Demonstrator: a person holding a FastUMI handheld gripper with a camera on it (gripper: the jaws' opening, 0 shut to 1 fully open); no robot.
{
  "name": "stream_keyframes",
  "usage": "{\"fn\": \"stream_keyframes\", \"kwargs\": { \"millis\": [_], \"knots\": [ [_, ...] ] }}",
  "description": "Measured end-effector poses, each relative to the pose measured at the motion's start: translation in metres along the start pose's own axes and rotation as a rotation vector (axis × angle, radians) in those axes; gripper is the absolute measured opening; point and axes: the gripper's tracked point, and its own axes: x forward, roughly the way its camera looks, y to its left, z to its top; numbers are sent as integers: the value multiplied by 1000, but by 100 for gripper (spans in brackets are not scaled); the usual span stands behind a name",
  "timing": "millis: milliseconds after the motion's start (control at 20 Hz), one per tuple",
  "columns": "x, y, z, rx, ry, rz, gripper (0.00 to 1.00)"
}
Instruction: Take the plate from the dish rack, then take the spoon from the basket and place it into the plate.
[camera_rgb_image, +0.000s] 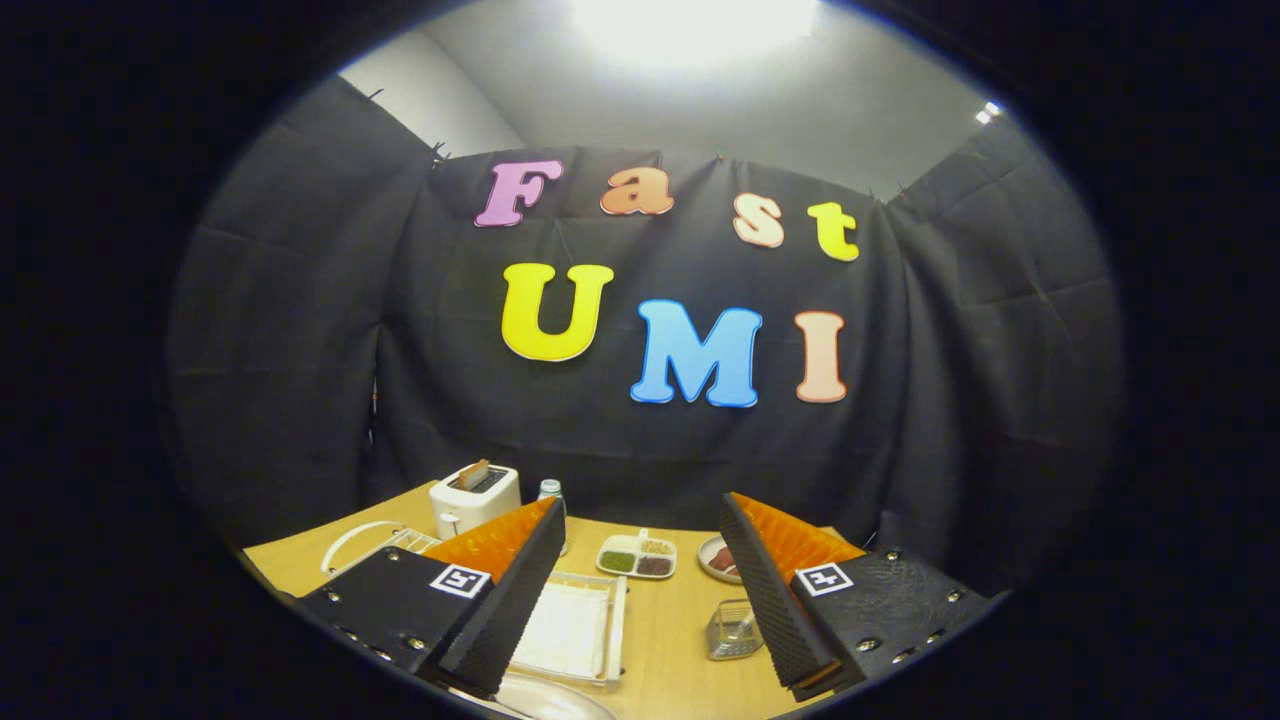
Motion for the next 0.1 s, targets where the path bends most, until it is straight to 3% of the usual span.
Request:
{"fn": "stream_keyframes", "kwargs": {
  "millis": [100],
  "knots": [
    [4,4,6,16,-96,43,96]
  ]
}}
